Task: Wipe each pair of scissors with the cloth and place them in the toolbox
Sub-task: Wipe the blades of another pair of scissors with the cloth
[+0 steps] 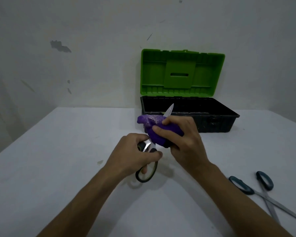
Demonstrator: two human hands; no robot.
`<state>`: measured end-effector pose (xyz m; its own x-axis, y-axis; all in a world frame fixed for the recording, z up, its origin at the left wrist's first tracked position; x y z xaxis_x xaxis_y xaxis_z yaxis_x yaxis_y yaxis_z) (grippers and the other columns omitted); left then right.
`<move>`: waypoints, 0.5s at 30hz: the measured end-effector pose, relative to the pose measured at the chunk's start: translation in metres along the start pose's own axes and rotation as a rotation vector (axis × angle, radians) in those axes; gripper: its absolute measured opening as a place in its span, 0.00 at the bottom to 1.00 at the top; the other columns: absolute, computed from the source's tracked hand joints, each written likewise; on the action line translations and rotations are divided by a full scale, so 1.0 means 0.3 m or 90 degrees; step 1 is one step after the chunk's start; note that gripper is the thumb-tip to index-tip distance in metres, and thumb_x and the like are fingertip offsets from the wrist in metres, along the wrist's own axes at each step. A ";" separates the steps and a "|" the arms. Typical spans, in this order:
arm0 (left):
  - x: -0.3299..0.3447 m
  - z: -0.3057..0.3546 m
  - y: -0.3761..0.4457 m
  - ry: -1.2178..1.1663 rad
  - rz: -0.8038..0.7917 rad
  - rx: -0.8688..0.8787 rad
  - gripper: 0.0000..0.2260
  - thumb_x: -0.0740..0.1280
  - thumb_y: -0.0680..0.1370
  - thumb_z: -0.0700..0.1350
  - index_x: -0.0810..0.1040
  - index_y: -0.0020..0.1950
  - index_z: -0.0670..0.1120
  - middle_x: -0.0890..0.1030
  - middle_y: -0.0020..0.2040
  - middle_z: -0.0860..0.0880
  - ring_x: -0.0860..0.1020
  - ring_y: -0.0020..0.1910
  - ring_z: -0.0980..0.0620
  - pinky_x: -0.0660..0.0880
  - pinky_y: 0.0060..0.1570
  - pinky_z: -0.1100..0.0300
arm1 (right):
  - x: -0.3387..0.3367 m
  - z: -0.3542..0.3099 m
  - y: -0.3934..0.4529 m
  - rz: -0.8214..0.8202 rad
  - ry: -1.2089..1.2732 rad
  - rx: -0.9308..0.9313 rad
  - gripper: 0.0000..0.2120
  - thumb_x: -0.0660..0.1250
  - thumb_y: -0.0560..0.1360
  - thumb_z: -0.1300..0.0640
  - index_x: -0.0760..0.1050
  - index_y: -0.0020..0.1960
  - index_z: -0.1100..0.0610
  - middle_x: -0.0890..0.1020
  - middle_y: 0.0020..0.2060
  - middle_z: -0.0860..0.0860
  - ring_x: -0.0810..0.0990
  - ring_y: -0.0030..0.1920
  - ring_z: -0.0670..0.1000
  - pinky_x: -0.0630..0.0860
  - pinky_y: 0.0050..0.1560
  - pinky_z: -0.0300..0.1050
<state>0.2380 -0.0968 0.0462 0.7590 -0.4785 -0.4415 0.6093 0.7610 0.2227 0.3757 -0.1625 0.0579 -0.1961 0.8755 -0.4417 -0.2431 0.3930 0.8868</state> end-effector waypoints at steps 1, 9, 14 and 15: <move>-0.014 -0.005 0.000 0.013 0.007 -0.004 0.10 0.76 0.70 0.42 0.76 0.34 0.44 0.76 0.25 0.50 0.77 0.21 0.49 0.73 0.26 0.59 | 0.003 0.017 0.015 0.001 0.003 0.017 0.15 0.68 0.73 0.62 0.81 0.59 0.59 0.71 0.60 0.54 0.71 0.58 0.57 0.70 0.59 0.40; -0.020 -0.028 0.050 0.103 -0.018 -0.048 0.14 0.75 0.71 0.46 0.72 0.32 0.47 0.78 0.25 0.50 0.78 0.21 0.51 0.71 0.26 0.63 | 0.005 0.283 0.092 -0.064 0.030 0.336 0.25 0.70 0.68 0.73 0.78 0.62 0.57 0.73 0.55 0.53 0.74 0.53 0.53 0.76 0.56 0.47; -0.064 0.015 0.183 0.168 -0.070 -0.018 0.11 0.71 0.76 0.52 0.80 0.39 0.45 0.84 0.30 0.47 0.81 0.24 0.49 0.77 0.29 0.60 | -0.078 0.434 0.082 -0.106 0.002 0.454 0.22 0.71 0.71 0.68 0.79 0.61 0.53 0.71 0.51 0.48 0.72 0.50 0.47 0.66 0.49 0.29; -0.070 0.033 0.218 0.186 -0.076 -0.009 0.12 0.70 0.76 0.53 0.80 0.39 0.46 0.84 0.31 0.47 0.81 0.24 0.50 0.77 0.29 0.60 | -0.091 0.458 0.082 -0.121 -0.001 0.466 0.21 0.71 0.71 0.68 0.79 0.61 0.52 0.71 0.50 0.47 0.72 0.49 0.46 0.65 0.47 0.27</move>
<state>0.2643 -0.0412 0.0787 0.5836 -0.4199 -0.6950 0.6852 0.7140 0.1440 0.5055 -0.1380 0.1106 -0.2129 0.7744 -0.5959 0.4204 0.6231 0.6595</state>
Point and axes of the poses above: each hand's wrist, its own y-axis towards the middle knuckle, its own x-axis out of the palm, z = x × y, the point moved 5 cm from there along y, towards the middle knuckle
